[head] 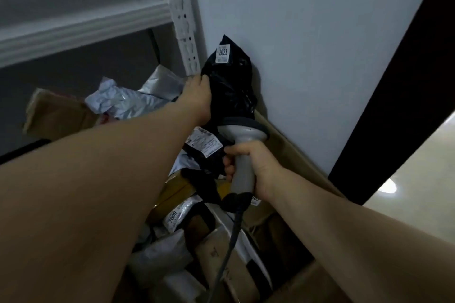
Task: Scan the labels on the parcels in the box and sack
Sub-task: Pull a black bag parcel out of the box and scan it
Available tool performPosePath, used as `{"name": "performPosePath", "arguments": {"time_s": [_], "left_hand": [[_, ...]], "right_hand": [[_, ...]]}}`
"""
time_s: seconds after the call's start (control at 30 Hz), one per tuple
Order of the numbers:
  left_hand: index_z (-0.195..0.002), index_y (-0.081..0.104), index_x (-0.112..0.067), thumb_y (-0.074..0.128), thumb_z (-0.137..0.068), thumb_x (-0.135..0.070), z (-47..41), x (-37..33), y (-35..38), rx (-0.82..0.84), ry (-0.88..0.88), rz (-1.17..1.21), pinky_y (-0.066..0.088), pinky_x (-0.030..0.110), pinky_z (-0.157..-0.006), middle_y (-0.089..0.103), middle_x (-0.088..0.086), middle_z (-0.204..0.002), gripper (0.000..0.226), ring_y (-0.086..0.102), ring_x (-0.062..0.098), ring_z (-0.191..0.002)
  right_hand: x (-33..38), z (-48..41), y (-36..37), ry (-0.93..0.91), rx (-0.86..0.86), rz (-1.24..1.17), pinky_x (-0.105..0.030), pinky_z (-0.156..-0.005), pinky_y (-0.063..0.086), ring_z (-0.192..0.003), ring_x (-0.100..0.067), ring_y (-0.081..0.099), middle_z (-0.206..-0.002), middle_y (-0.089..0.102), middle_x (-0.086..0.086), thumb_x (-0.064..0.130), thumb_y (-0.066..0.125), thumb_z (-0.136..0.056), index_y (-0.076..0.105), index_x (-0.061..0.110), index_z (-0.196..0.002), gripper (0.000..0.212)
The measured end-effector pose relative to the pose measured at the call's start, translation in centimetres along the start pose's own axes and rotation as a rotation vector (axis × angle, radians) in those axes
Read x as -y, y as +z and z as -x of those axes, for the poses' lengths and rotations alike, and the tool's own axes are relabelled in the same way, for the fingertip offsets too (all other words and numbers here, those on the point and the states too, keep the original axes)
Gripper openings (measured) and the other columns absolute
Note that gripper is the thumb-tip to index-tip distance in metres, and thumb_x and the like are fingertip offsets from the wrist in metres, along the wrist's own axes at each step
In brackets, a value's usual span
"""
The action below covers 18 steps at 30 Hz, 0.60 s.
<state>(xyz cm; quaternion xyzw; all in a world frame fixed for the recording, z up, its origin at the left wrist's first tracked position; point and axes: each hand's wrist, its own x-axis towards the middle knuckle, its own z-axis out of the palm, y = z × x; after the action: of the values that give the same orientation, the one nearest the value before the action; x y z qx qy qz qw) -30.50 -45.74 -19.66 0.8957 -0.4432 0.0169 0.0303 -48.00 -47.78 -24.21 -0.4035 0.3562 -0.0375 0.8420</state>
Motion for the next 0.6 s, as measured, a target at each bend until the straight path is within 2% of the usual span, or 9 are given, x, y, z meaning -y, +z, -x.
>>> {"name": "performPosePath", "arguments": {"time_s": [0.07,0.1,0.17,0.2,0.27,0.3,0.37,0.5,0.6], "left_hand": [[-0.151,-0.002,-0.006,0.072,-0.080,-0.011,-1.8,0.1,0.9,0.055,0.014,0.008,0.016,0.043,-0.117,0.004,0.018,-0.157,0.103,0.008,0.036,-0.144],[-0.151,-0.012,-0.012,0.075,-0.078,-0.013,-2.2,0.2,1.2,0.080,0.021,0.002,0.017,0.047,-0.117,-0.001,0.015,-0.158,0.114,0.006,0.036,-0.145],[-0.150,-0.019,-0.020,0.077,-0.076,-0.025,-1.8,0.4,1.9,0.095,0.031,-0.141,0.027,0.049,-0.111,0.018,0.014,-0.155,0.121,0.019,0.038,-0.139],[-0.151,-0.014,-0.021,0.075,-0.078,-0.029,-1.1,0.5,2.3,0.075,0.023,-0.260,0.030,0.048,-0.105,0.032,0.015,-0.148,0.115,0.026,0.038,-0.134],[-0.150,0.020,-0.019,0.063,-0.087,-0.025,0.6,0.6,3.0,0.004,0.010,-0.418,0.031,0.043,-0.100,0.050,0.015,-0.132,0.076,0.035,0.035,-0.126],[-0.138,0.042,-0.017,0.056,-0.091,-0.021,1.4,0.6,3.0,-0.027,-0.014,-0.403,0.030,0.041,-0.099,0.055,0.013,-0.126,0.050,0.038,0.034,-0.124],[-0.116,0.059,-0.014,0.050,-0.093,-0.019,2.9,1.2,2.6,-0.054,-0.139,-0.288,0.028,0.041,-0.100,0.056,0.013,-0.121,0.025,0.037,0.034,-0.124],[-0.124,0.055,0.001,0.047,-0.093,-0.018,6.0,3.2,-1.8,-0.101,-0.362,0.064,0.031,0.042,-0.103,0.042,0.023,-0.125,0.037,0.035,0.039,-0.125],[-0.134,0.046,0.002,0.043,-0.097,-0.014,10.2,4.3,-6.4,-0.103,-0.454,0.241,0.034,0.038,-0.101,0.047,0.027,-0.134,0.041,0.045,0.038,-0.123]], "right_hand": [[-0.2,-1.3,-0.6,-0.003,0.014,-0.010,-0.018,-0.040,0.039,-0.040,-0.015,0.044,-0.056,0.052,-0.007,0.007,0.058,-0.084,0.054,0.004,-0.062,0.022],[-0.2,-1.7,-0.9,-0.003,0.018,-0.015,-0.018,-0.040,0.040,-0.040,-0.015,0.044,-0.055,0.053,-0.007,0.006,0.058,-0.083,0.055,0.004,-0.063,0.021],[-0.5,-2.2,-1.3,0.003,0.016,-0.013,-0.018,-0.041,0.040,-0.040,-0.014,0.044,-0.054,0.053,-0.006,0.007,0.058,-0.083,0.056,0.004,-0.064,0.019],[-0.6,-2.2,-1.4,0.006,0.010,-0.004,-0.019,-0.041,0.040,-0.040,-0.014,0.044,-0.054,0.053,-0.006,0.007,0.058,-0.082,0.056,0.004,-0.064,0.018],[-0.8,-1.8,-1.4,-0.001,0.003,0.015,-0.021,-0.043,0.039,-0.040,-0.014,0.044,-0.054,0.053,-0.007,0.007,0.059,-0.080,0.056,0.006,-0.061,0.020],[-0.9,-1.3,-1.3,-0.008,0.006,0.025,-0.021,-0.044,0.039,-0.041,-0.015,0.044,-0.054,0.053,-0.007,0.007,0.059,-0.080,0.056,0.007,-0.059,0.021],[-0.8,0.1,-1.0,-0.029,0.026,0.043,-0.022,-0.045,0.040,-0.041,-0.014,0.044,-0.055,0.053,-0.006,0.006,0.058,-0.080,0.056,0.008,-0.060,0.020],[-0.5,4.1,0.3,-0.078,0.080,0.067,-0.022,-0.045,0.041,-0.042,-0.014,0.044,-0.057,0.053,-0.006,0.003,0.058,-0.080,0.057,0.009,-0.066,0.015],[-0.5,8.1,1.7,-0.103,0.110,0.119,-0.022,-0.045,0.042,-0.042,-0.015,0.045,-0.057,0.053,-0.007,0.001,0.057,-0.082,0.057,0.009,-0.072,0.013]]}}
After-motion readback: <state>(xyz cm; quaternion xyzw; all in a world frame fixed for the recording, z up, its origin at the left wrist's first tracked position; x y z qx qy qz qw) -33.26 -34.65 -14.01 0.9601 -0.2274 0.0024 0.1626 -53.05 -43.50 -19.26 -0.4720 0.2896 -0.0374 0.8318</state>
